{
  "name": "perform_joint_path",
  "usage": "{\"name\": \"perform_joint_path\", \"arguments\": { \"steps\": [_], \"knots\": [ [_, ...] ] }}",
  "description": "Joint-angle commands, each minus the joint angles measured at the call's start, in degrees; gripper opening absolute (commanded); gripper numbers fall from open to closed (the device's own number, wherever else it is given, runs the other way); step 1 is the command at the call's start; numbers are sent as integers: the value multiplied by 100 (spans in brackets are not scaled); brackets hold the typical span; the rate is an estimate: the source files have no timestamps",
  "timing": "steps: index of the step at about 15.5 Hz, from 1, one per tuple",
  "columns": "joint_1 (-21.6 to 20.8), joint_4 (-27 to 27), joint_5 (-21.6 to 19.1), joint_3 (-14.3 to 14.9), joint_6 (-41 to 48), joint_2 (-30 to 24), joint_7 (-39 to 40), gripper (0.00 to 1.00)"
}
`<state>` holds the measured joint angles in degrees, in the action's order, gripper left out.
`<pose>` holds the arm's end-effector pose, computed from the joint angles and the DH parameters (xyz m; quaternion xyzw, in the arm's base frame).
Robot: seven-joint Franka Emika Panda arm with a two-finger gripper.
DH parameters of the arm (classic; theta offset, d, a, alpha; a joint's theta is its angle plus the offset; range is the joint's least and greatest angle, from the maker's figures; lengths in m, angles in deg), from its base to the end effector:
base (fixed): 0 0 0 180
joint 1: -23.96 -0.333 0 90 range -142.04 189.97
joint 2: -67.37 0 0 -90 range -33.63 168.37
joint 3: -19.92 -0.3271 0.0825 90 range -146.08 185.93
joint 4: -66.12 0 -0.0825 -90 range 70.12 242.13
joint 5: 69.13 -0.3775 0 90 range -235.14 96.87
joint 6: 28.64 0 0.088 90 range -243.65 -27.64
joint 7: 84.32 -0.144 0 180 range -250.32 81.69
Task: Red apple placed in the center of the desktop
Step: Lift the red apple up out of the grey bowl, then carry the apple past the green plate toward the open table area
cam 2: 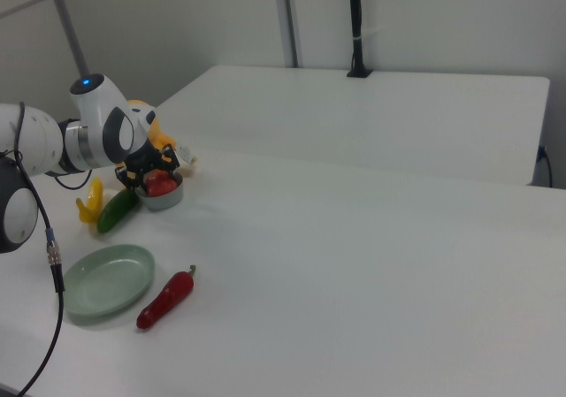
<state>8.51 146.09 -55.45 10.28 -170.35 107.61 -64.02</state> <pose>0.7173 0.2990 0.3145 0.8850 0.4223 0.1933 0.0330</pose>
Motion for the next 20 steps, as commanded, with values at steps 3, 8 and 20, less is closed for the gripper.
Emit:
{"name": "perform_joint_path", "arguments": {
  "steps": [3, 8, 20],
  "knots": [
    [156, 71, 38, -133, 3, -322, 54, 18],
    [332, 598, -6, -151, 143, -1305, -219, 18],
    [1255, 2506, -507, -248, 2013, -3284, -482, 20]
  ]
}}
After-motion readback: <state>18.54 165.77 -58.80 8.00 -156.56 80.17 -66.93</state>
